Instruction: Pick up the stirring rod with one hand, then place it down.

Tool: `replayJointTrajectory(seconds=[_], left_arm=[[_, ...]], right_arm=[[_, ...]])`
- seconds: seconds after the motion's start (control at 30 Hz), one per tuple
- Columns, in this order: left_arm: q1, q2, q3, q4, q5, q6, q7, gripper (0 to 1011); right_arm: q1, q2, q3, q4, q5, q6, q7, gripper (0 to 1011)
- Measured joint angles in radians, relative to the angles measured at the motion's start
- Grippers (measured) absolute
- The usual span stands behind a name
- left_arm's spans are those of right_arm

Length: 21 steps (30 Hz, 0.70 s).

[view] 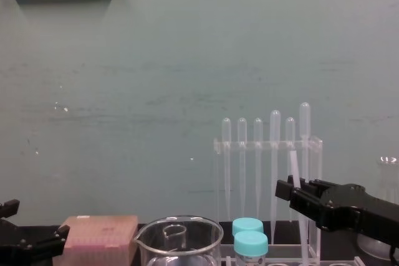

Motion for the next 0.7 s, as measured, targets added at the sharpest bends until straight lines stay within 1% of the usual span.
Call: replayJointTrajectory(seconds=[0.07,0.1,0.13,0.2,0.23,0.3,0.33,0.37,0.43,0.47,0.5,0.53,0.6,0.67,0.7], left_arm=[[0.0,0.0,0.0,0.0,0.0,0.0,0.0,1000],[0.0,0.0,0.0,0.0,0.0,0.0,0.0,1000],[0.0,0.0,0.0,0.0,0.0,0.0,0.0,1000],[0.0,0.0,0.0,0.0,0.0,0.0,0.0,1000],[0.0,0.0,0.0,0.0,0.0,0.0,0.0,1000],[0.0,0.0,0.0,0.0,0.0,0.0,0.0,1000],[0.0,0.0,0.0,0.0,0.0,0.0,0.0,1000],[0.0,0.0,0.0,0.0,0.0,0.0,0.0,1000],[0.0,0.0,0.0,0.0,0.0,0.0,0.0,1000],[0.0,0.0,0.0,0.0,0.0,0.0,0.0,1000],[0.0,0.0,0.0,0.0,0.0,0.0,0.0,1000],[0.0,0.0,0.0,0.0,0.0,0.0,0.0,1000],[0.0,0.0,0.0,0.0,0.0,0.0,0.0,1000],[0.0,0.0,0.0,0.0,0.0,0.0,0.0,1000],[0.0,0.0,0.0,0.0,0.0,0.0,0.0,1000]], right_arm=[[0.0,0.0,0.0,0.0,0.0,0.0,0.0,319],[0.0,0.0,0.0,0.0,0.0,0.0,0.0,380],[0.0,0.0,0.0,0.0,0.0,0.0,0.0,380],[0.0,0.0,0.001,0.0,0.0,0.0,0.0,438],[0.0,0.0,0.001,0.0,0.001,0.0,0.0,499],[0.0,0.0,0.001,-0.001,0.001,0.0,0.0,541],[0.0,0.0,0.001,-0.001,0.001,0.0,0.0,585],[0.0,0.0,0.001,-0.001,0.001,-0.001,0.0,585],[0.0,0.0,0.001,-0.001,0.001,-0.001,0.0,664],[0.0,0.0,0.001,-0.001,0.001,-0.001,0.0,684],[0.0,0.0,0.001,-0.001,0.001,-0.001,0.0,742],[0.0,0.0,0.001,-0.001,0.001,-0.001,0.0,756],[0.0,0.0,0.001,-0.001,0.001,-0.001,0.0,837],[0.0,0.0,0.001,-0.001,0.002,-0.001,0.0,887],[0.0,0.0,0.001,-0.001,0.002,-0.001,0.0,887]])
